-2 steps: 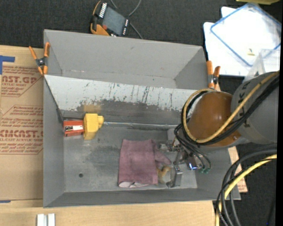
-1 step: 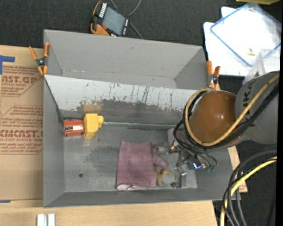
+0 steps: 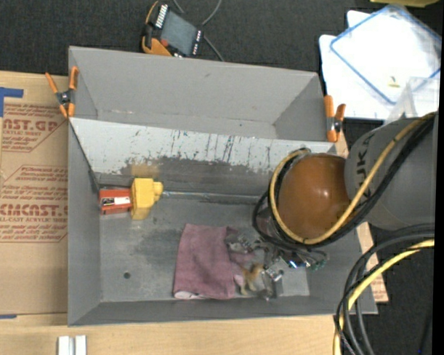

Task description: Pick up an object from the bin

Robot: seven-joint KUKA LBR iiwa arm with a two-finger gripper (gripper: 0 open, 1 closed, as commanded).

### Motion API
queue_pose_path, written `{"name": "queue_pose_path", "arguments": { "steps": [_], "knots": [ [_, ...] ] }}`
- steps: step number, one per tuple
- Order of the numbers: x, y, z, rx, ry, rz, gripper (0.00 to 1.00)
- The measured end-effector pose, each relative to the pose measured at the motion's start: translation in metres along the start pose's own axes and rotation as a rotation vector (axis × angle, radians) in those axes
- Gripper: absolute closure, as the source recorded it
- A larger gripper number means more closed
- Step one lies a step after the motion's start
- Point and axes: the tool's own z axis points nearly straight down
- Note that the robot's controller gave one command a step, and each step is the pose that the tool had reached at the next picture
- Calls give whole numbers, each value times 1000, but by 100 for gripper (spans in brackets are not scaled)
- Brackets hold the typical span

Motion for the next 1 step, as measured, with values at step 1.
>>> {"name": "queue_pose_path", "arguments": {
  "steps": [1],
  "knots": [
    [19, -10, 6, 3, -9, 252, 100]
  ]
}}
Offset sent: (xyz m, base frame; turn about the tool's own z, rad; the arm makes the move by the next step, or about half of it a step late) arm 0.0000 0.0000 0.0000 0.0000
